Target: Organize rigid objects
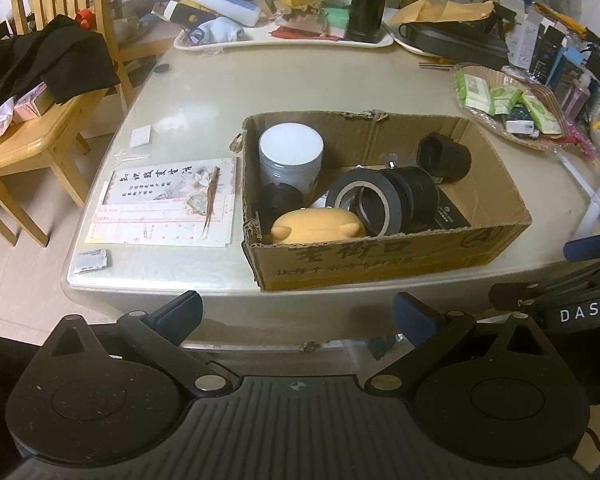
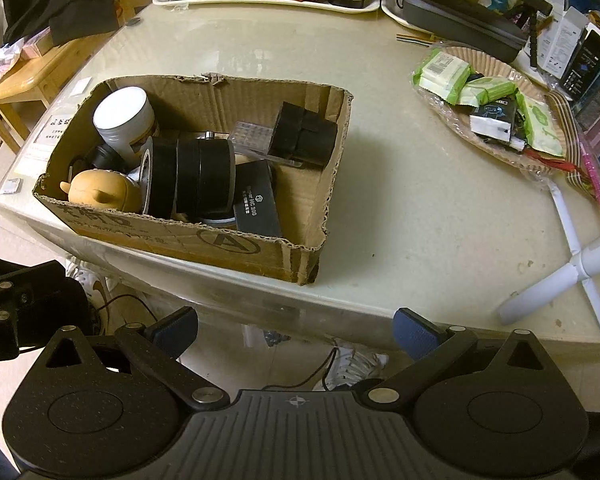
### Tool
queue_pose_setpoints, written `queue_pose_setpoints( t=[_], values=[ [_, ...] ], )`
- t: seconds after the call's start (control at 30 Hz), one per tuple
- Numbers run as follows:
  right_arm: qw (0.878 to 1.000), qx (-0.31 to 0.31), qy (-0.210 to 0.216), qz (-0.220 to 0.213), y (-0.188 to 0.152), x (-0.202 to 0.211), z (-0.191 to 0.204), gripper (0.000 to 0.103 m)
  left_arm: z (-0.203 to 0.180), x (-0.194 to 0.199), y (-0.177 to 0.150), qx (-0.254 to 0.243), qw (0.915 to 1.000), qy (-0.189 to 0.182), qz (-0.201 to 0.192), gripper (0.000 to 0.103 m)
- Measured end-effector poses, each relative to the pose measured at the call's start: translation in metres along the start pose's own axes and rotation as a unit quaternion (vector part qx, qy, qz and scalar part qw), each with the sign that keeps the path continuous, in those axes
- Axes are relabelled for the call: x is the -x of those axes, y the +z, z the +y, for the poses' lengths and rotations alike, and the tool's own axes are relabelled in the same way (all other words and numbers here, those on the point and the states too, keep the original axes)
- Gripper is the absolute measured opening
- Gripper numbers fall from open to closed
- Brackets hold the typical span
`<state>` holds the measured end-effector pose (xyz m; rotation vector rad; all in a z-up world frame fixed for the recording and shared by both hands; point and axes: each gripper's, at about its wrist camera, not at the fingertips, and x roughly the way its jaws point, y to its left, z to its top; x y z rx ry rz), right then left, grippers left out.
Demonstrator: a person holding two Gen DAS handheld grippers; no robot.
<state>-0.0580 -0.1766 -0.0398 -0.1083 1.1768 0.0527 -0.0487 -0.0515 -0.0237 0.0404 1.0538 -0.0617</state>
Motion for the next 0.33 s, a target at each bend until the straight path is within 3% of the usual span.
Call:
queue_pose_setpoints(
  t=[0.33],
  values=[
    [1.000,0.003,0.002,0.001,0.0017,0.0009,0.0013,0.103,0.0026,0.0012,-0.0006,0.007,0.9999,-0.001,-0.014,0.103]
  ],
)
